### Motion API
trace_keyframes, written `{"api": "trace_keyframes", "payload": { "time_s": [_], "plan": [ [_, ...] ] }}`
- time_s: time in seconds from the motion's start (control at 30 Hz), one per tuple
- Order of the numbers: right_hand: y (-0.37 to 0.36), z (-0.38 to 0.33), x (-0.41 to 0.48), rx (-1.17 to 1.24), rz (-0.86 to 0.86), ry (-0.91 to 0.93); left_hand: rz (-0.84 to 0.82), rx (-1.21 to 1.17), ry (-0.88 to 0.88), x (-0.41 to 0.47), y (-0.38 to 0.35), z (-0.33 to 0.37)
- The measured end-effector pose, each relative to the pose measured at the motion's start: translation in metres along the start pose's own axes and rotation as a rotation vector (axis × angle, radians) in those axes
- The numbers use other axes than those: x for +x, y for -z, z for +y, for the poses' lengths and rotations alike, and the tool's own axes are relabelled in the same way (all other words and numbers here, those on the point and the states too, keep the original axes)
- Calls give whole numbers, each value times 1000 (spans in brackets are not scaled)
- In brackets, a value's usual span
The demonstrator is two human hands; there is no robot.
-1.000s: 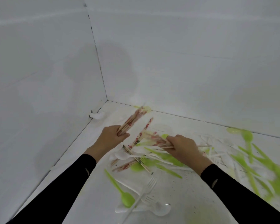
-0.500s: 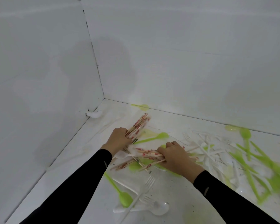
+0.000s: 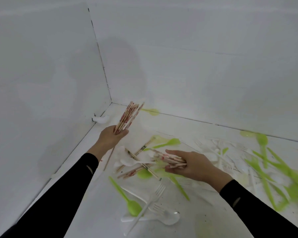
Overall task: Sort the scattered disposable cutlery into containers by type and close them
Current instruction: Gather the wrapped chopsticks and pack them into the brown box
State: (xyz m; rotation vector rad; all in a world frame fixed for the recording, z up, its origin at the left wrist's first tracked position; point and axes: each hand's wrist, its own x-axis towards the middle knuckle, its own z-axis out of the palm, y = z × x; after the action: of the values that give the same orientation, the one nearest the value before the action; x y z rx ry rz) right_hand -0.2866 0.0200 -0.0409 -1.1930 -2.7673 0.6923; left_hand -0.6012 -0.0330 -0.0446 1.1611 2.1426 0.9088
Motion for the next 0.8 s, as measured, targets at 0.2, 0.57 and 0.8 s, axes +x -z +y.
{"api": "trace_keyframes", "payload": {
  "time_s": [0.2, 0.57, 0.8],
  "plan": [
    [-29, -20, 45, -73, 46, 4, 49, -208, -60, -9, 8, 3],
    [-37, 5, 4, -149, -80, 90, 113, -239, -110, -21, 3, 4],
    [-28, 18, -33, -208, -137, 116, -105, -29, -103, -20, -24, 3]
  ]
}}
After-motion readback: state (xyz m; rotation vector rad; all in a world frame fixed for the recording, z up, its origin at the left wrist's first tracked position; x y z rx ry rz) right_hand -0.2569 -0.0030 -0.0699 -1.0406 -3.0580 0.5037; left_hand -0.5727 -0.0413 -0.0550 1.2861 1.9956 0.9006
